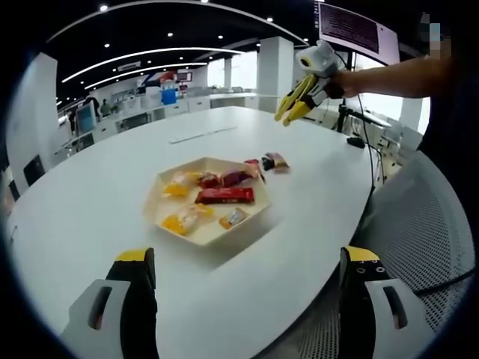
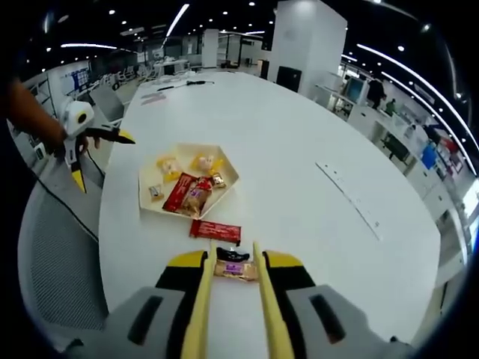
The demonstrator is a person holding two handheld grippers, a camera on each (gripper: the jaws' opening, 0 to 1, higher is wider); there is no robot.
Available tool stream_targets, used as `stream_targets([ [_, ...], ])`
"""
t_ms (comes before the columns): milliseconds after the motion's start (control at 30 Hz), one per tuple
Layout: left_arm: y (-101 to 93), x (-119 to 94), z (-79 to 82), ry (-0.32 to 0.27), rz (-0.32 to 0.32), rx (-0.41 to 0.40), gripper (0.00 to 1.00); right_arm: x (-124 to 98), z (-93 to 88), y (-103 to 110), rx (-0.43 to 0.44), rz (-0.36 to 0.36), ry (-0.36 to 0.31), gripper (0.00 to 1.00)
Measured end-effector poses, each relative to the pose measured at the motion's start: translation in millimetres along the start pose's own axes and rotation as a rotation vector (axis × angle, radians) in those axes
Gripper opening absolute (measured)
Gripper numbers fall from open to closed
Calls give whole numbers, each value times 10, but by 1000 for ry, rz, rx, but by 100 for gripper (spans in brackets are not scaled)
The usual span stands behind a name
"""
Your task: Place the target food into the container with the food tongs after gripping and lifting it, then release it inside without dropping or visibly crushing the food.
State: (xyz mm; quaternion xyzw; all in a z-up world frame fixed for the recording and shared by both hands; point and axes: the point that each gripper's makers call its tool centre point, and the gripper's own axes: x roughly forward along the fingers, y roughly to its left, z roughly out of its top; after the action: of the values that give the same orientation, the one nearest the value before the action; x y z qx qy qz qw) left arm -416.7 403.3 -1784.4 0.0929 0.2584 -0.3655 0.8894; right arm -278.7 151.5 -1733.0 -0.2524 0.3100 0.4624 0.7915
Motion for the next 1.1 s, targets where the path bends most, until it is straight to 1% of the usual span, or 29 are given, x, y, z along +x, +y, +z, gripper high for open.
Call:
stream_targets([
  [167, 0, -3, 1, -2, 0, -3, 99, 109, -98, -56, 1, 10, 11, 28],
  [267, 6, -6, 0, 0, 4, -5, 99, 224, -182, -106, 15, 16, 25, 28],
  [367, 4, -6, -3, 3, 5, -6, 99, 299, -226, -84, 25, 38, 26, 28],
  [500, -7, 4, -19, 10, -2, -3, 99, 408, -327, -93, 29, 50, 52, 28],
  [600, -1, 3, -21, 9, 0, -9, 99, 456, -357, -118, 52, 52, 53, 28],
  [667, 5, 2, -22, 9, 1, -15, 99, 484, -371, -91, 61, 70, 55, 28],
  [833, -18, 15, -32, 16, -10, -7, 99, 549, -402, -71, 56, 93, 73, 28],
  [900, -15, 13, -32, 16, -9, -8, 99, 584, -417, -58, 60, 112, 79, 28],
  [1033, 7, 6, -23, 12, 1, -16, 99, 603, -455, 36, 62, 163, 90, 28],
  [1100, 8, 5, -22, 12, 2, -17, 99, 609, -463, 33, 49, 161, 95, 28],
])
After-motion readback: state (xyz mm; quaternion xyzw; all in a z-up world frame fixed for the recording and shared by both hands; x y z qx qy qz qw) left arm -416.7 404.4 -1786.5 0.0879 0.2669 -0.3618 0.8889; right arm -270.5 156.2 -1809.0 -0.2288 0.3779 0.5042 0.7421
